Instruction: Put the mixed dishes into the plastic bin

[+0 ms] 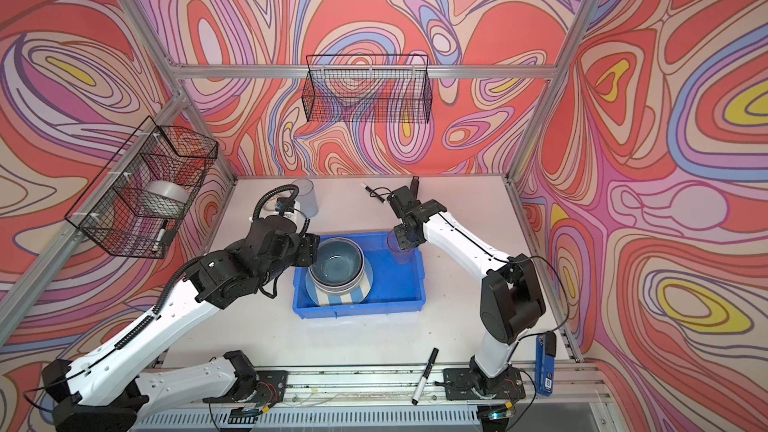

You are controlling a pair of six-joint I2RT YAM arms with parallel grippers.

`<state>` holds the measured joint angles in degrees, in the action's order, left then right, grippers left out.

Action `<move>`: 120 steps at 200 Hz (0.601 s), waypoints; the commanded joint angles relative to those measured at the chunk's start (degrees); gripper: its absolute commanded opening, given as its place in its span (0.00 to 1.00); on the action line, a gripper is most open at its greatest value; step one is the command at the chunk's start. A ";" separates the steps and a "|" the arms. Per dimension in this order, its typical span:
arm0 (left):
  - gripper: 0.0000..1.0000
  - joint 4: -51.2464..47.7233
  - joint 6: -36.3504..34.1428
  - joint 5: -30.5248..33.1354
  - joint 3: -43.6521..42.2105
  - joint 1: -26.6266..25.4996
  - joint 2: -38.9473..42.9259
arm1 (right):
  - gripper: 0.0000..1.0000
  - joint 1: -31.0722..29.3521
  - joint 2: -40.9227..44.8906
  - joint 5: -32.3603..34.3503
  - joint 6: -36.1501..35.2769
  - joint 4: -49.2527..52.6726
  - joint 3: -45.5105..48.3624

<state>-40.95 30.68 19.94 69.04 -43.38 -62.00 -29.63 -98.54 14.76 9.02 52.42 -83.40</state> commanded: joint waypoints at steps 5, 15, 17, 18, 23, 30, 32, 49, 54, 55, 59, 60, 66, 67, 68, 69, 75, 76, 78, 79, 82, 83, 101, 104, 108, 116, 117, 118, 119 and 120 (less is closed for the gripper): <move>0.61 -1.63 0.96 0.56 -0.79 0.66 0.95 | 0.00 1.03 -1.24 2.55 -0.23 -1.75 -1.07; 0.61 -1.67 0.96 0.53 -0.92 0.73 0.96 | 0.00 1.27 -1.42 2.53 -0.13 -1.96 -0.99; 0.61 -1.65 0.96 0.53 -0.99 0.74 0.99 | 0.00 1.38 -1.46 2.50 -0.03 -1.97 -0.98; 0.61 -1.67 1.01 0.53 -1.00 0.75 1.00 | 0.00 1.40 -1.47 2.48 -0.04 -1.97 -0.98; 0.61 -1.67 1.05 0.53 -1.07 0.75 0.92 | 0.00 1.41 -1.55 2.50 0.03 -1.97 -0.94; 0.61 -1.67 1.05 0.53 -1.17 0.75 0.99 | 0.00 1.45 -1.67 2.44 0.04 -2.13 -0.89; 0.61 -1.68 1.05 0.58 -1.16 0.79 0.98 | 0.00 1.47 -1.66 2.46 0.10 -2.14 -0.89; 0.61 -1.51 1.22 0.54 -1.39 0.92 0.99 | 0.00 1.54 -1.91 2.38 0.29 -2.41 -0.80; 0.61 -1.42 1.24 0.45 -1.51 1.01 0.95 | 0.01 1.67 -1.92 2.41 0.30 -2.41 -0.80; 0.61 -1.33 1.28 0.41 -1.52 1.01 0.93 | 0.01 1.67 -1.96 2.39 0.30 -2.41 -0.80; 0.61 -1.28 1.31 0.36 -1.59 1.08 0.89 | 0.02 1.67 -2.00 2.41 0.30 -2.49 -0.80; 0.61 -1.26 1.31 0.32 -1.61 1.09 0.90 | 0.02 1.67 -2.00 2.44 0.30 -2.49 -0.80; 0.61 -1.19 1.31 0.27 -1.68 1.17 0.71 | 0.03 1.72 -1.98 2.38 0.30 -2.50 -0.89; 0.61 -1.17 1.31 0.23 -1.65 1.18 0.68 | 0.03 1.74 -1.95 2.38 0.30 -2.50 -0.89; 0.61 -1.16 1.31 0.20 -1.64 1.18 0.71 | 0.03 1.80 -1.98 2.38 0.30 -2.50 -0.89; 0.61 -1.16 1.32 0.15 -1.63 1.18 0.68 | 0.03 1.78 -1.99 2.38 0.30 -2.50 -0.89; 0.61 -1.15 1.32 0.18 -1.71 1.27 0.52 | 0.04 1.85 -2.02 2.39 0.38 -2.50 -0.97; 0.61 -1.15 1.32 0.18 -1.67 1.27 0.45 | 0.04 1.85 -1.97 2.38 0.38 -2.50 -0.97; 0.61 -1.15 1.32 0.18 -1.66 1.32 0.42 | 0.05 1.85 -1.93 2.38 0.39 -2.50 -1.02; 0.61 -1.15 1.32 0.18 -1.68 1.34 0.36 | 0.05 1.85 -1.97 2.37 0.39 -2.50 -1.05; 0.61 -1.15 1.32 0.18 -1.69 1.36 0.35 | 0.05 1.81 -2.00 2.31 0.39 -2.50 -1.06; 0.61 -1.15 1.32 0.18 -1.70 1.41 0.32 | 0.06 1.83 -1.96 2.34 0.39 -2.50 -1.07; 0.61 -1.05 1.17 0.18 -1.75 1.67 -0.14 | 0.10 1.94 -1.87 2.29 0.39 -2.37 -1.42; 0.61 -1.06 1.18 0.18 -1.79 1.71 -0.22 | 0.11 1.94 -1.87 2.35 0.39 -2.33 -1.49; 0.61 -0.97 1.14 0.06 -1.72 1.80 -0.39 | 0.12 1.94 -1.79 2.31 0.39 -2.33 -1.55; 0.61 -0.89 0.97 0.09 -1.82 1.97 -0.64 | 0.13 2.02 -1.68 2.35 0.39 -2.33 -1.67; 0.61 -0.89 0.97 0.09 -1.81 2.02 -0.65 | 0.13 2.02 -1.71 2.32 0.39 -2.33 -1.68; 0.61 -0.84 0.92 0.09 -1.80 2.04 -0.71 | 0.13 2.03 -1.68 2.30 0.34 -2.33 -1.68; 0.61 -0.82 0.86 0.09 -1.85 2.05 -0.73 | 0.14 2.03 -1.67 2.34 0.37 -2.33 -1.68; 0.61 -0.81 0.87 0.05 -1.82 2.06 -0.74 | 0.14 2.03 -1.66 2.36 0.38 -2.33 -1.73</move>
<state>-40.99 30.74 19.88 67.88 -42.13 -62.02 -28.77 -99.22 14.35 9.06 51.77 -83.68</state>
